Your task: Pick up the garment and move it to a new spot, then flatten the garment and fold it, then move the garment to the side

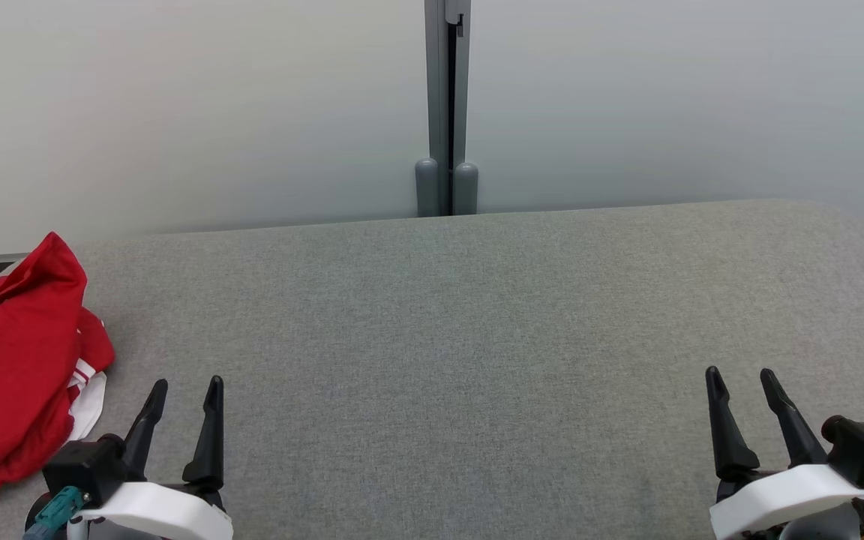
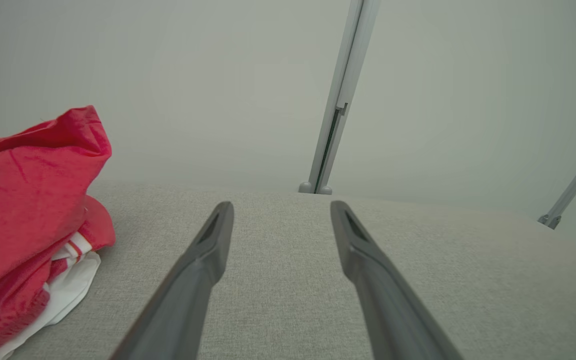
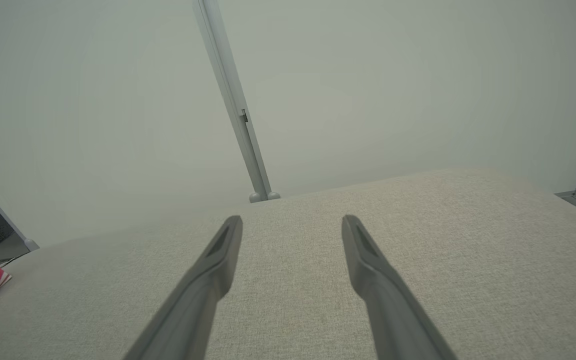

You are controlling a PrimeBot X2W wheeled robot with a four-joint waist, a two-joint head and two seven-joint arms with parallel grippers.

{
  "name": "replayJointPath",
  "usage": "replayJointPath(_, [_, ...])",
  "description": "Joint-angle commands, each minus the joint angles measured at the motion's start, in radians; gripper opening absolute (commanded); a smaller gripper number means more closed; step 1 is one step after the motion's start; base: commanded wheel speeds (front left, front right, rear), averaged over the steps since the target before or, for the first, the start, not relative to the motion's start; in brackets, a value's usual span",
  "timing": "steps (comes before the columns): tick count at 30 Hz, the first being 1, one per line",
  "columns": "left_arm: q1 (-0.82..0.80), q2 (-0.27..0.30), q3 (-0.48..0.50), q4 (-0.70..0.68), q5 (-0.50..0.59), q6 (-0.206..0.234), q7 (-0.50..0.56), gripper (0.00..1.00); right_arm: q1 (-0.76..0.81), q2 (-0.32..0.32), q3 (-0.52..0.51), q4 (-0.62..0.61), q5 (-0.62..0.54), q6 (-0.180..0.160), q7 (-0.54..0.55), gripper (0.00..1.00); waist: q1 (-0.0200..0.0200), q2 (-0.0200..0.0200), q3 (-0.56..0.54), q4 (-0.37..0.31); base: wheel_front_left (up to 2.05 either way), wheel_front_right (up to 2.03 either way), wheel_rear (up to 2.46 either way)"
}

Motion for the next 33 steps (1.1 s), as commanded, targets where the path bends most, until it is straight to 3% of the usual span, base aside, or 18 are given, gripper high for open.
replayJointPath(1, [-0.006,0.005,0.000,-0.002,0.034,0.000,-0.010,1.00,0.003,-0.003,0.003,-0.006,-0.032,0.000,-0.008,1.00,0.0000,0.0000,-0.001,0.001,0.00,0.00,0.00])
replayJointPath(33, [-0.019,-0.006,0.003,0.067,0.221,-0.013,-0.072,1.00,0.026,0.017,0.011,-0.010,-0.187,0.000,-0.024,1.00,0.0000,0.0000,-0.007,-0.001,0.00,0.00,0.00])
